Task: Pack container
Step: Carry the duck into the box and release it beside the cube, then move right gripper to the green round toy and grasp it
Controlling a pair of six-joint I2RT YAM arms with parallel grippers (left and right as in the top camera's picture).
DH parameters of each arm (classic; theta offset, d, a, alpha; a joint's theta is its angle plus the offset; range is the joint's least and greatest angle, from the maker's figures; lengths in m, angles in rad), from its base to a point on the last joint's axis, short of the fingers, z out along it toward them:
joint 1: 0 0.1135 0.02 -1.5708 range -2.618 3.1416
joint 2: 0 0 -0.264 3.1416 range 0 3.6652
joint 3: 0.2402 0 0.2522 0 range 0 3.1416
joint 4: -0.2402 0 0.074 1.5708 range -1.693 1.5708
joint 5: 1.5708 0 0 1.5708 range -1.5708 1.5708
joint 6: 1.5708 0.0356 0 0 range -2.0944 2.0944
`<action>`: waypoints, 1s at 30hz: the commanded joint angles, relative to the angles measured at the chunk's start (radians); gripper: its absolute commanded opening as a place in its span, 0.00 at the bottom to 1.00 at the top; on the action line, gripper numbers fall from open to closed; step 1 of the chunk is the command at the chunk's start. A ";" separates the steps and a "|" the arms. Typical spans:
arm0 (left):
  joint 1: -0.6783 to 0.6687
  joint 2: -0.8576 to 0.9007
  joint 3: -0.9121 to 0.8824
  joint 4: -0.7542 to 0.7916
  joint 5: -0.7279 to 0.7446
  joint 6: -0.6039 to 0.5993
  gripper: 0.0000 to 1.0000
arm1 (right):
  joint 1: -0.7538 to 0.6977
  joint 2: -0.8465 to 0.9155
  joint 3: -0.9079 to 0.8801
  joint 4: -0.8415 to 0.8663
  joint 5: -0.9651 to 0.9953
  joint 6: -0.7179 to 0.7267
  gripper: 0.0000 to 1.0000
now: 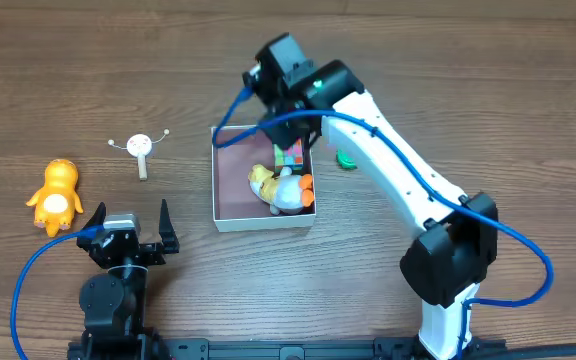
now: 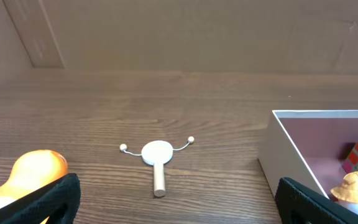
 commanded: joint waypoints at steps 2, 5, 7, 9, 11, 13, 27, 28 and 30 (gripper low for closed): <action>0.007 -0.006 -0.002 0.000 -0.005 -0.013 1.00 | -0.069 0.003 0.092 -0.050 0.180 0.124 0.31; 0.007 -0.006 -0.002 0.000 -0.005 -0.013 1.00 | -0.158 0.003 0.095 -0.123 0.180 0.163 0.57; 0.007 -0.006 -0.002 0.000 -0.005 -0.013 1.00 | -0.232 0.003 0.095 -0.179 0.166 0.228 0.68; 0.007 -0.006 -0.002 0.000 -0.005 -0.013 1.00 | -0.285 0.003 0.093 -0.208 0.059 0.239 0.72; 0.007 -0.006 -0.002 0.000 -0.005 -0.013 1.00 | -0.312 0.003 0.077 -0.207 -0.046 0.239 0.73; 0.007 -0.006 -0.002 0.000 -0.005 -0.013 1.00 | -0.330 0.008 0.032 -0.200 -0.051 0.280 0.74; 0.007 -0.006 -0.002 0.000 -0.005 -0.013 1.00 | -0.335 0.123 -0.104 -0.083 -0.122 0.370 0.83; 0.007 -0.006 -0.002 0.000 -0.005 -0.013 1.00 | -0.335 0.127 -0.104 -0.082 -0.122 0.381 0.82; 0.007 -0.006 -0.002 0.000 -0.005 -0.013 1.00 | -0.335 0.137 -0.104 -0.085 -0.121 0.392 0.82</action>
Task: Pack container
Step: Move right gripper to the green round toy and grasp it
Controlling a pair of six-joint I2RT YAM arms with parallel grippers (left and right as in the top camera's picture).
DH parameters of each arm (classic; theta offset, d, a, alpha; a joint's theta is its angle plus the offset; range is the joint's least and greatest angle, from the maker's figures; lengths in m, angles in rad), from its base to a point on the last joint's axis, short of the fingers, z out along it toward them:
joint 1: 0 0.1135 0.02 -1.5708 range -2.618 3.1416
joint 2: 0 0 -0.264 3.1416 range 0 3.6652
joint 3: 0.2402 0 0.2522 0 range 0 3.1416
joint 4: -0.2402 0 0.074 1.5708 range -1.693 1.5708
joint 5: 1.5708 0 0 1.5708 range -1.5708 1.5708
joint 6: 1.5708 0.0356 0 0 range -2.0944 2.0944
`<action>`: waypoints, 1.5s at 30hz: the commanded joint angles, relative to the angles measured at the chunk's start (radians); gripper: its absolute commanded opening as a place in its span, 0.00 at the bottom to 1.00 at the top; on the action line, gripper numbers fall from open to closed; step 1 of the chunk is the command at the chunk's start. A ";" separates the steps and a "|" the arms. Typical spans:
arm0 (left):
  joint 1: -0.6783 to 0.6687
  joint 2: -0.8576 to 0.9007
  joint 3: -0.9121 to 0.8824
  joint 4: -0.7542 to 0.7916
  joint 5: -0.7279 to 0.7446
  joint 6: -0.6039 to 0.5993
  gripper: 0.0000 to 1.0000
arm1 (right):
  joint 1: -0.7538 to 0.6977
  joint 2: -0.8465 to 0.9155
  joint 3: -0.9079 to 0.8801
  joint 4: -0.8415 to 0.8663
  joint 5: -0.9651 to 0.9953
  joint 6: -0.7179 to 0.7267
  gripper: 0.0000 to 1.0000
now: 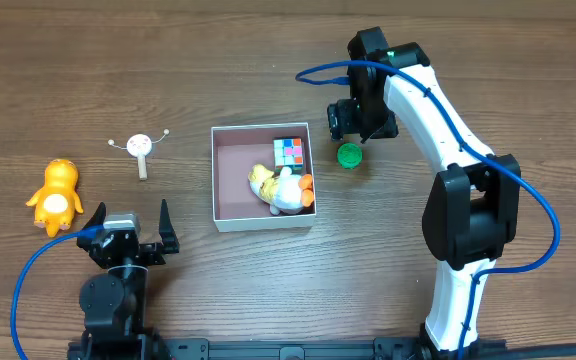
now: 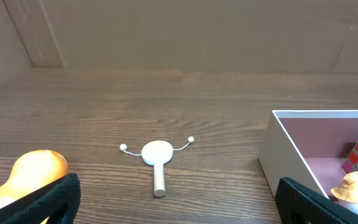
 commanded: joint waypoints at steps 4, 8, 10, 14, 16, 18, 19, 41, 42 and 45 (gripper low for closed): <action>0.007 -0.006 -0.002 0.000 -0.005 -0.013 1.00 | -0.002 0.069 0.005 -0.040 -0.009 0.028 0.81; 0.007 -0.006 -0.002 0.000 -0.005 -0.013 1.00 | -0.002 0.115 0.005 -0.084 0.002 0.027 0.82; 0.007 -0.006 -0.002 0.000 -0.005 -0.013 1.00 | -0.002 0.125 0.005 -0.080 0.002 0.027 0.82; 0.007 -0.006 -0.002 0.000 -0.005 -0.013 1.00 | -0.002 0.142 0.005 -0.071 0.002 0.027 0.82; 0.007 -0.006 -0.002 0.000 -0.005 -0.013 1.00 | -0.002 0.148 0.005 -0.069 0.002 0.028 0.82; 0.007 -0.006 -0.002 0.000 -0.005 -0.013 1.00 | -0.002 0.149 0.005 -0.062 0.011 0.027 0.82; 0.007 -0.006 -0.002 0.000 -0.005 -0.013 1.00 | -0.002 0.149 0.005 -0.060 0.023 0.028 0.82; 0.007 -0.006 -0.002 0.000 -0.005 -0.013 1.00 | -0.002 0.149 -0.080 0.053 0.035 0.027 0.72; 0.007 -0.006 -0.002 0.000 -0.005 -0.013 1.00 | -0.002 0.149 -0.080 0.056 0.035 0.027 0.70; 0.007 -0.006 -0.002 0.000 -0.005 -0.013 1.00 | -0.002 0.149 -0.080 0.072 0.035 0.027 0.61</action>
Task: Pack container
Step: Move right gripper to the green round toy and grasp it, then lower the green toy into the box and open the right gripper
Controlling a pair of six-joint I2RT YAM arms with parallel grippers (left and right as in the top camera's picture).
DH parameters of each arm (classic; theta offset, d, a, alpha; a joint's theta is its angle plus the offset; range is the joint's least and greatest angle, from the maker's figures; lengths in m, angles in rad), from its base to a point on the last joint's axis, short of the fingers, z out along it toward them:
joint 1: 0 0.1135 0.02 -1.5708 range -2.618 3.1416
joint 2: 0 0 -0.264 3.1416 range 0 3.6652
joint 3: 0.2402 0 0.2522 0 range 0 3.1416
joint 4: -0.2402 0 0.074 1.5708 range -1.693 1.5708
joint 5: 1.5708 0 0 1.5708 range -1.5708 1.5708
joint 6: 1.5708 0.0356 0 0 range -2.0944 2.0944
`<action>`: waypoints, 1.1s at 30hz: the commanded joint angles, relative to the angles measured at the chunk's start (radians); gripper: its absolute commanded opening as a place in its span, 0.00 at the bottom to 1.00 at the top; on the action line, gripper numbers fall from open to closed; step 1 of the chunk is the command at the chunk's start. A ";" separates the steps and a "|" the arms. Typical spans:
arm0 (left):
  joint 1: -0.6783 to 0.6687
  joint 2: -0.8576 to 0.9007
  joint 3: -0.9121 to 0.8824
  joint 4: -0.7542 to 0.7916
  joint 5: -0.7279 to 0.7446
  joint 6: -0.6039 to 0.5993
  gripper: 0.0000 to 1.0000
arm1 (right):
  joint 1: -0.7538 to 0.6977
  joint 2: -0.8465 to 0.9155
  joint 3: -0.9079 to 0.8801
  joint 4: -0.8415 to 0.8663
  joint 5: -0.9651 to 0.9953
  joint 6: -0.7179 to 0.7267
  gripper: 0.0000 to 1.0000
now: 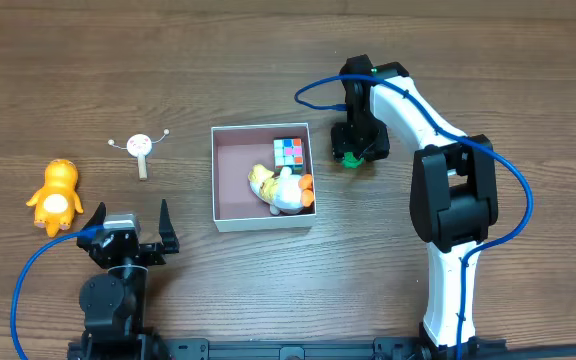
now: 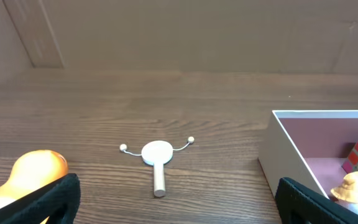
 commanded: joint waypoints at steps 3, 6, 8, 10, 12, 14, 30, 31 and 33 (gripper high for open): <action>0.007 -0.006 -0.002 0.000 -0.005 -0.013 1.00 | -0.002 0.014 -0.005 0.037 -0.005 0.000 0.60; 0.007 -0.006 -0.002 0.000 -0.005 -0.013 1.00 | -0.002 0.014 -0.005 0.040 -0.005 0.000 0.54; 0.007 -0.006 -0.002 0.000 -0.005 -0.013 1.00 | -0.002 0.014 -0.005 0.040 -0.005 0.000 0.53; 0.007 -0.006 -0.002 0.000 -0.005 -0.013 1.00 | -0.002 0.014 -0.005 0.040 -0.005 0.000 0.49; 0.007 -0.006 -0.002 0.000 -0.005 -0.013 1.00 | -0.002 0.014 -0.005 0.039 -0.005 0.000 0.47; 0.007 -0.006 -0.002 0.000 -0.005 -0.013 1.00 | -0.002 0.013 -0.004 0.039 -0.005 -0.001 0.47; 0.007 -0.006 -0.002 0.001 -0.005 -0.013 1.00 | 0.016 0.013 0.461 -0.298 -0.027 -0.004 0.47; 0.007 -0.006 -0.002 0.001 -0.005 -0.013 1.00 | 0.033 0.013 0.510 -0.334 -0.028 -0.003 0.48; 0.007 -0.006 -0.002 0.001 -0.005 -0.013 1.00 | 0.065 0.013 0.560 -0.367 -0.028 -0.004 0.48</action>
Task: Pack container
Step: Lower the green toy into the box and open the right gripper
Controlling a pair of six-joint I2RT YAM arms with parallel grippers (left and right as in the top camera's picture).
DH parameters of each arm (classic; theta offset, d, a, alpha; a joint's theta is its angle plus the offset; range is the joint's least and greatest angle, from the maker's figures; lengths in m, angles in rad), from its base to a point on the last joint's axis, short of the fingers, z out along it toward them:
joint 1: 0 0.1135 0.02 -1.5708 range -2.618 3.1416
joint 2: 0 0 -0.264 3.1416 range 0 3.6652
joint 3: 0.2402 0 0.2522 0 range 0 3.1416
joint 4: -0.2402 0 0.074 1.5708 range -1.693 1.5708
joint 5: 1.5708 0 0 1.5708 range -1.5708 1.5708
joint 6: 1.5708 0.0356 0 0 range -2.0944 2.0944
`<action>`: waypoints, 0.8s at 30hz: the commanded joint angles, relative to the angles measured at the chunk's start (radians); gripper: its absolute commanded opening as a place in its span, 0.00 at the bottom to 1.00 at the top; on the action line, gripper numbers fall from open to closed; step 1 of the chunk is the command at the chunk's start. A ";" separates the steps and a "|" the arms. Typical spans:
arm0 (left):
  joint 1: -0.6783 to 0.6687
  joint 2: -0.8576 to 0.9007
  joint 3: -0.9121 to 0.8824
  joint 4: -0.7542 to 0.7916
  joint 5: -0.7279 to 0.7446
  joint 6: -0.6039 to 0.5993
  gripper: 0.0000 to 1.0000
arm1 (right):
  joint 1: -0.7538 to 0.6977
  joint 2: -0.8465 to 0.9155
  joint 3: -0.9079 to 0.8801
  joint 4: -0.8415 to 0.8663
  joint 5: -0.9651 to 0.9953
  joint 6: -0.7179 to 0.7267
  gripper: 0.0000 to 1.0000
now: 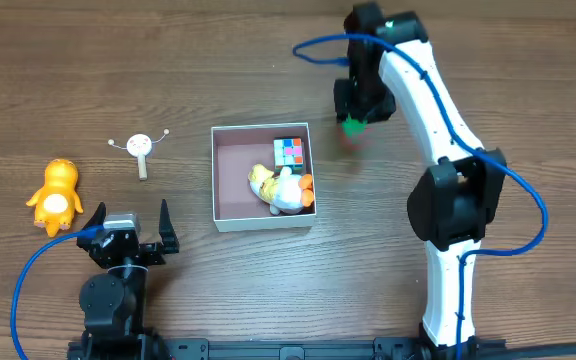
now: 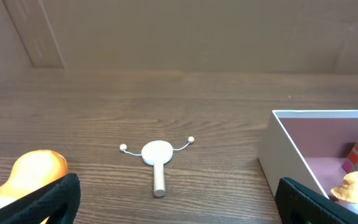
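The white box [image 1: 216, 180] with a pink floor holds a colourful cube [image 1: 288, 150] and a plush toy [image 1: 280, 188]. My right gripper [image 1: 354, 118] hangs past the box's far right corner, shut on a small green object [image 1: 352, 125] that is off the table. An orange toy [image 1: 53, 195] and a white stick rattle [image 1: 140, 147] lie left of the box. My left gripper [image 1: 128, 222] rests open near the front edge. In the left wrist view the rattle [image 2: 157, 154], the orange toy [image 2: 33, 171] and the box's wall [image 2: 284, 152] lie ahead of the empty left gripper [image 2: 179, 208].
The right arm's white links [image 1: 428, 110] and blue cable stretch from the front right over the table's right side. A wooden wall [image 2: 185, 31] closes the far side.
My right gripper, which was down on the green object right of the box, now holds it lifted and farther back. The left arm and the other toys have not moved.
My right gripper was over the box's far corner at the cube. Then the cube lay in the box and the gripper was above the green object. It was down on that object afterwards, and now holds it raised.
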 commanded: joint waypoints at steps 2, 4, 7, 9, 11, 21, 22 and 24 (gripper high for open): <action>0.007 -0.006 -0.002 0.000 -0.005 -0.013 1.00 | 0.101 -0.002 0.112 -0.038 -0.022 -0.003 0.48; 0.007 -0.006 -0.002 0.000 -0.005 -0.013 1.00 | 0.153 -0.003 0.112 -0.029 -0.027 -0.007 0.48; 0.007 -0.006 -0.002 0.000 -0.005 -0.013 1.00 | 0.245 -0.002 0.112 0.015 -0.026 -0.053 0.48; 0.007 -0.006 -0.002 0.000 -0.005 -0.013 1.00 | 0.296 -0.002 0.112 0.031 -0.023 -0.053 0.48; 0.007 -0.006 -0.002 0.000 -0.005 -0.013 1.00 | 0.340 -0.002 0.112 0.030 -0.022 -0.079 0.48; 0.007 -0.006 -0.002 0.000 -0.005 -0.013 1.00 | 0.359 -0.001 -0.001 0.135 -0.035 -0.078 0.49; 0.007 -0.006 -0.002 0.000 -0.005 -0.013 1.00 | 0.359 -0.001 -0.015 0.152 -0.036 -0.078 0.49; 0.007 -0.006 -0.002 0.000 -0.005 -0.013 1.00 | 0.358 -0.001 -0.025 0.174 -0.035 -0.078 0.49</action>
